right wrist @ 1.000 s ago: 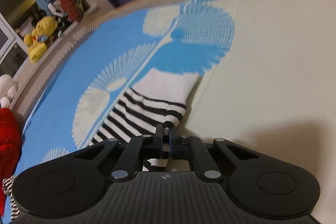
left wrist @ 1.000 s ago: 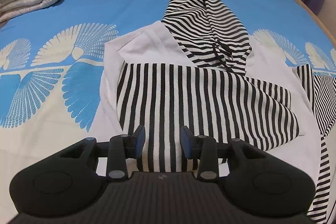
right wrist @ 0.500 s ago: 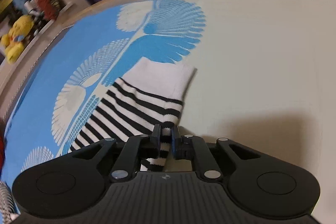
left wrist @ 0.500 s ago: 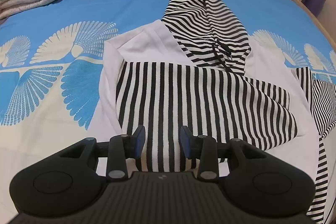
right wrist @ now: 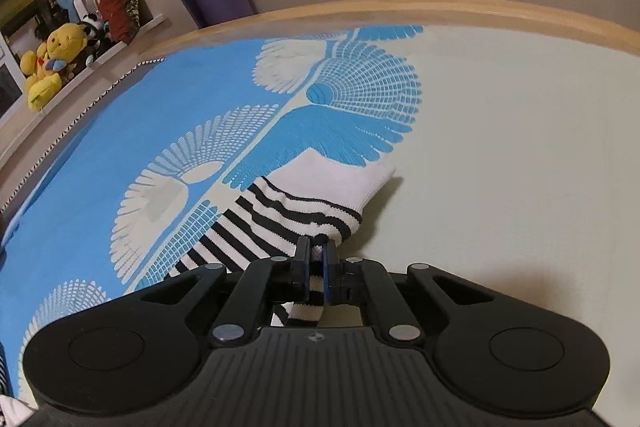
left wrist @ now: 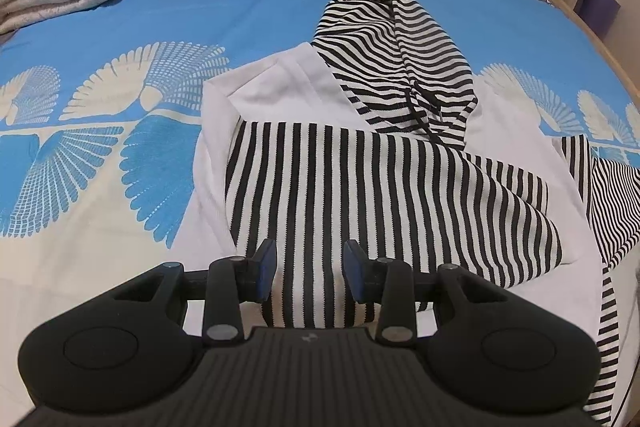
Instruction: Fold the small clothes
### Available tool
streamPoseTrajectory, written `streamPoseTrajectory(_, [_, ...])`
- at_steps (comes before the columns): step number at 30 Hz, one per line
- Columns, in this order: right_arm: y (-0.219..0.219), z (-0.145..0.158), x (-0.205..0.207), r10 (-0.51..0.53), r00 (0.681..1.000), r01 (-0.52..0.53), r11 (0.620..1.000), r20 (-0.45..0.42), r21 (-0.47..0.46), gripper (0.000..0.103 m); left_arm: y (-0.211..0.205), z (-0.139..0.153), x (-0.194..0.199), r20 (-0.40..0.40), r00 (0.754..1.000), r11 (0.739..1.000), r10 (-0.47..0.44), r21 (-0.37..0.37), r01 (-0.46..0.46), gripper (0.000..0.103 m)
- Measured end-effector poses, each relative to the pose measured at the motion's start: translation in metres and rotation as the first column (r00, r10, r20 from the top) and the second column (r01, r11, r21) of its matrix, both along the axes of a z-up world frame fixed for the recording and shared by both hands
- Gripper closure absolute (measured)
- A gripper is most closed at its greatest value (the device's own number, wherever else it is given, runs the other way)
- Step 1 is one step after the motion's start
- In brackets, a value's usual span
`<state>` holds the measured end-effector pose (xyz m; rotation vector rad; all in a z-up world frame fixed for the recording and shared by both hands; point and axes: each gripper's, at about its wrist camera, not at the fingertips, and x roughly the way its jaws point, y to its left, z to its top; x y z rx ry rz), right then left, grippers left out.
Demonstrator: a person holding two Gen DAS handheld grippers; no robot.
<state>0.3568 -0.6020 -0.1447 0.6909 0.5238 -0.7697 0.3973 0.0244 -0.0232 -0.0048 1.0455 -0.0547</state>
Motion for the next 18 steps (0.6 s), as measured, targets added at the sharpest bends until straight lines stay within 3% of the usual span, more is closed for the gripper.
streamPoseTrajectory(7, [0.014,0.014,0.007,0.016,1.0,-0.018,0.997,-0.016,-0.071,0.098,0.004,0.004,-0.001,0.006,1.0,1.0,0.005,-0.006,-0.005,0.062])
streamPoseTrajectory(11, [0.053,0.047,0.024,0.072,0.994,-0.093,0.956,-0.083,-0.28,0.098,0.01,0.005,-0.003,0.01,1.0,1.0,0.006,-0.002,-0.006,0.062])
streamPoseTrajectory(14, [0.115,0.092,0.037,0.22,0.973,-0.225,0.868,-0.063,-0.443,0.099,0.019,0.009,-0.003,0.012,1.0,1.0,0.028,-0.011,-0.028,0.062])
streamPoseTrajectory(15, [0.145,0.109,0.039,0.298,0.953,-0.284,0.817,-0.055,-0.501,0.099,0.022,0.011,-0.002,0.014,0.999,0.999,0.035,-0.017,-0.035,0.062])
streamPoseTrajectory(17, [0.215,0.14,0.033,0.477,0.878,-0.4,0.686,-0.039,-0.609,0.099,0.031,0.018,-0.001,0.023,0.999,0.998,0.048,-0.04,-0.047,0.062])
streamPoseTrajectory(18, [0.252,0.154,0.025,0.573,0.819,-0.451,0.621,-0.022,-0.641,0.099,0.035,0.022,0.001,0.03,0.998,0.997,0.056,-0.048,-0.055,0.062])
